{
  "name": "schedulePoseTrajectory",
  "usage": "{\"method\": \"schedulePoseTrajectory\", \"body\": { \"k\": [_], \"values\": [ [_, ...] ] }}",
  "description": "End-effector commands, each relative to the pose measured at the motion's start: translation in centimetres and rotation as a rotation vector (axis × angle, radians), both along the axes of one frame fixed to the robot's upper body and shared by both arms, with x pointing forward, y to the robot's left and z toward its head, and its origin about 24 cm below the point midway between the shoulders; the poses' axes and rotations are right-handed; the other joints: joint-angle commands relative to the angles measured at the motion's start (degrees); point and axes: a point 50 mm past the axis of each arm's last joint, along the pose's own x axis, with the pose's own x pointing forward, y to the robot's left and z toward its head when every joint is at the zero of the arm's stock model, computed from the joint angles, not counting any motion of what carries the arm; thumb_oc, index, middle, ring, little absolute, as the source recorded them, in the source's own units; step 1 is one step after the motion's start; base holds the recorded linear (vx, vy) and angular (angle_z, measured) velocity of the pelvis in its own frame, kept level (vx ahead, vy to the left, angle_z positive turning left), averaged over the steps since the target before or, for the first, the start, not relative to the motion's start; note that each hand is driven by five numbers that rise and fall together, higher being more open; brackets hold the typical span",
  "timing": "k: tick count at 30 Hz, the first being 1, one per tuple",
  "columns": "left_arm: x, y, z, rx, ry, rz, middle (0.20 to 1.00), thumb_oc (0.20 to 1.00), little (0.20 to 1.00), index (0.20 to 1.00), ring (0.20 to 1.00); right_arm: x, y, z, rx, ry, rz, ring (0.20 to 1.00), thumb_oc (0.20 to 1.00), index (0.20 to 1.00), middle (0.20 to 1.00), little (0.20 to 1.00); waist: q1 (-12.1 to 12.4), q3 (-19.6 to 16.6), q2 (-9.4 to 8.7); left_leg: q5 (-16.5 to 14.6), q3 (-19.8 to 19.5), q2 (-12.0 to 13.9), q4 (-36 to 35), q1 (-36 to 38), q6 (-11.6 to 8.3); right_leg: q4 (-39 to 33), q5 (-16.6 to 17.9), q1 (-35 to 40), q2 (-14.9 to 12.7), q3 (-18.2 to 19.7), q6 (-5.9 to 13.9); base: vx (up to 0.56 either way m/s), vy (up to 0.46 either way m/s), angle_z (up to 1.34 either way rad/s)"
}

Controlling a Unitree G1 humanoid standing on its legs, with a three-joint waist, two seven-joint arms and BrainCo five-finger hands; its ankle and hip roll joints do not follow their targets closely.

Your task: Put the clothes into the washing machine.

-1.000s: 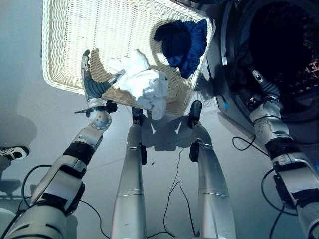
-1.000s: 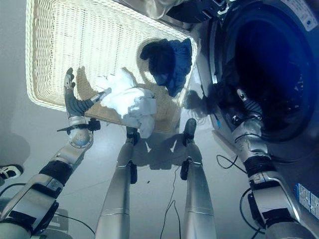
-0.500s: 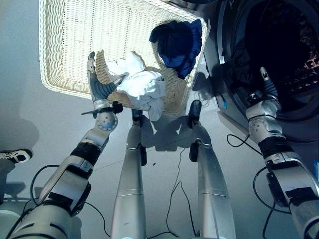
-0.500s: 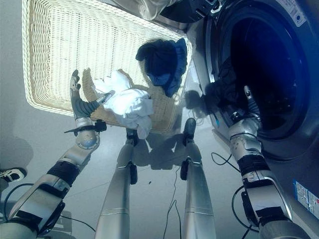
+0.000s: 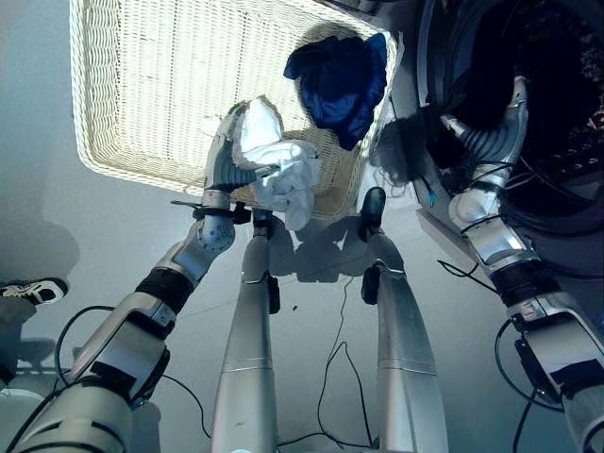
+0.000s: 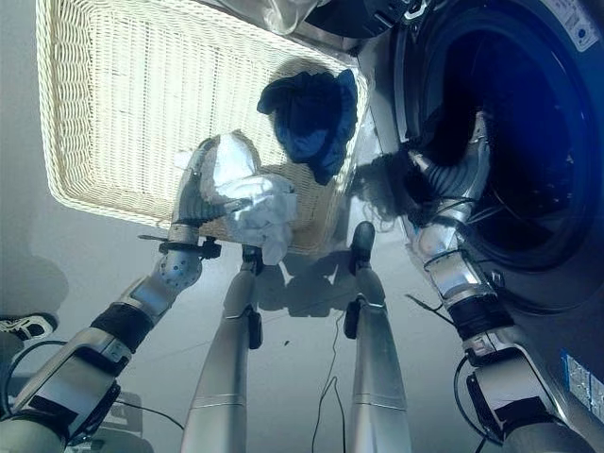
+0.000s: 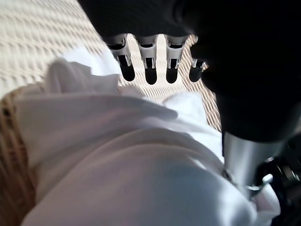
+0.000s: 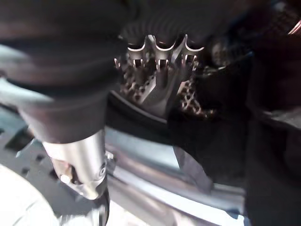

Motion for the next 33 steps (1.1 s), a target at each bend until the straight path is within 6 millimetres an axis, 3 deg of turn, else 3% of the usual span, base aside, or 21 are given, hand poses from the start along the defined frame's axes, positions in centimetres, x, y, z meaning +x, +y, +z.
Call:
{"method": "schedulePoseTrajectory", "body": {
  "k": [1, 17, 18, 33],
  "values": [
    [0.5, -1.1, -0.9, 0.119, 0.094, -0.011, 1.000, 1.000, 1.000, 1.000, 1.000, -1.3, -0.4, 0.6, -0.124, -0.072, 0.008, 1.000, 1.000, 1.000, 1.000, 1.000, -1.61, -1.16, 3.91, -5.08, -0.22, -2.08, 7.28, -1.68, 2.74, -2.59, 3.86, 2.37, 1.54, -4.39, 3.61, 0.00, 0.000, 0.00],
    [2.2, 1.4, -3.8, 0.472, 0.506, 0.138, 1.000, 1.000, 1.000, 1.000, 1.000, -2.4, 1.5, 2.2, -0.201, -0.188, 0.078, 1.000, 1.000, 1.000, 1.000, 1.000, -3.46, -1.16, 3.33, -5.02, 0.71, -1.18, 7.49, -2.25, 2.63, -2.81, 4.33, 1.50, 2.44, -2.92, 3.98, 0.00, 0.000, 0.00],
    [2.3, 1.6, -3.7, 0.509, 0.515, 0.158, 0.200, 0.200, 0.200, 0.200, 0.200, -2.5, 1.7, 2.5, -0.202, -0.202, 0.088, 1.000, 1.000, 1.000, 1.000, 1.000, -3.66, -1.16, 3.17, -4.99, 0.74, -1.12, 7.65, -2.38, 2.59, -2.88, 4.43, 1.42, 2.57, -2.77, 4.00, 0.00, 0.000, 0.00],
    [2.1, 1.8, -3.6, 0.513, 0.487, 0.157, 0.200, 0.200, 0.200, 0.200, 0.200, -3.7, 2.9, 3.3, -0.199, -0.277, 0.149, 1.000, 1.000, 1.000, 1.000, 1.000, -3.54, -1.16, 3.18, -4.97, 0.50, -1.10, 7.59, -2.30, 2.46, -2.96, 4.33, 1.57, 2.34, -2.73, 4.00, 0.00, -0.001, 0.00]
  ]
}}
